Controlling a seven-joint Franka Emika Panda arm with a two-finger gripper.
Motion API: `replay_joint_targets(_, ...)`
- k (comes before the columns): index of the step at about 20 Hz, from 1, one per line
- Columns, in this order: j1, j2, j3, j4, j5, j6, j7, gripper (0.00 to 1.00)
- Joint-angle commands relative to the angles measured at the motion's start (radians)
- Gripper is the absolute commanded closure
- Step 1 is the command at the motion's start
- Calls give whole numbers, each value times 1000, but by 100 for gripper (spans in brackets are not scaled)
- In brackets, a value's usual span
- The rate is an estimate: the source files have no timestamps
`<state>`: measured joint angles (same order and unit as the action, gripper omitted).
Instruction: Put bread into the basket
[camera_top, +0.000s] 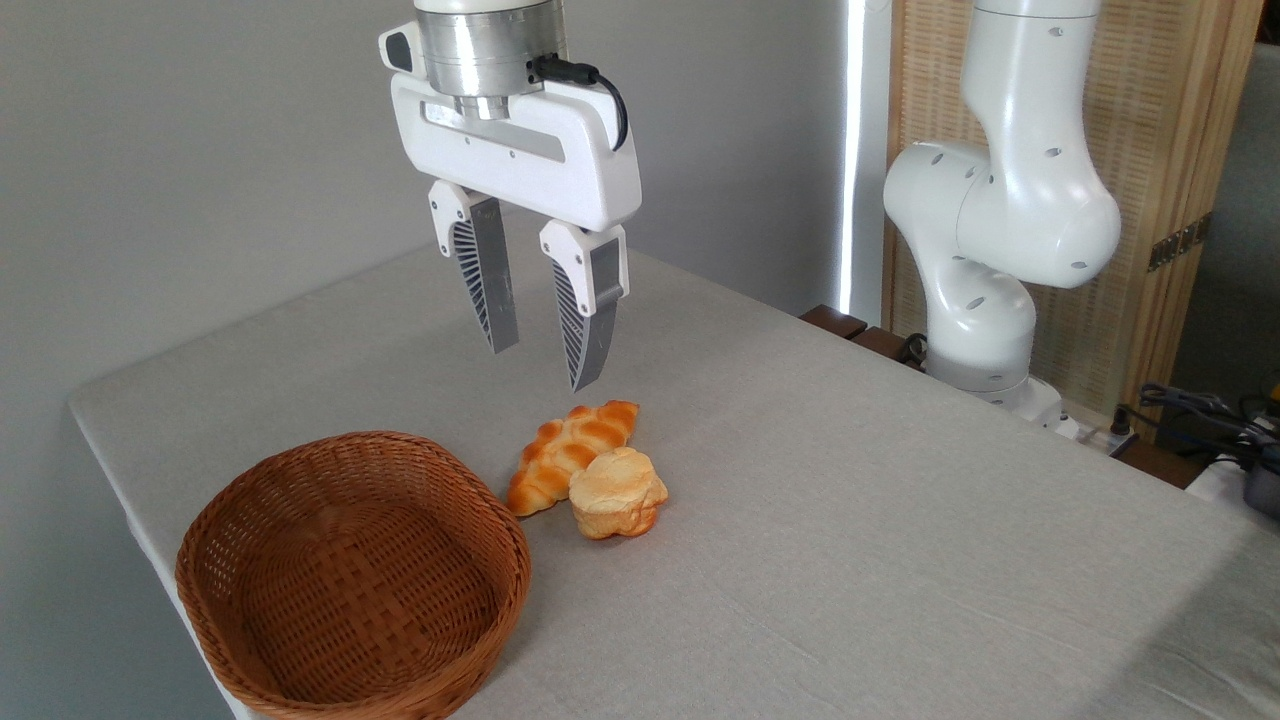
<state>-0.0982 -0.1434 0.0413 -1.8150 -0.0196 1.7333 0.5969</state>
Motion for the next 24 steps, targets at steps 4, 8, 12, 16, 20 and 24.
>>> replay_joint_targets(4, 3, 10, -18, 20, -17, -11, -9, 0)
replay_joint_targets(8, 3, 8, -26, 19, -17, -12, -9, 0)
replay_joint_targets(12, 5, 10, -23, 20, -19, -11, -9, 0)
replay_joint_targets(16, 3, 8, -27, 19, -19, -11, -11, 0)
replay_joint_targets(20, 5, 11, -27, 20, -19, -9, -9, 0)
replay_joint_targets(24, 3, 16, -31, 20, -17, -11, -9, 0)
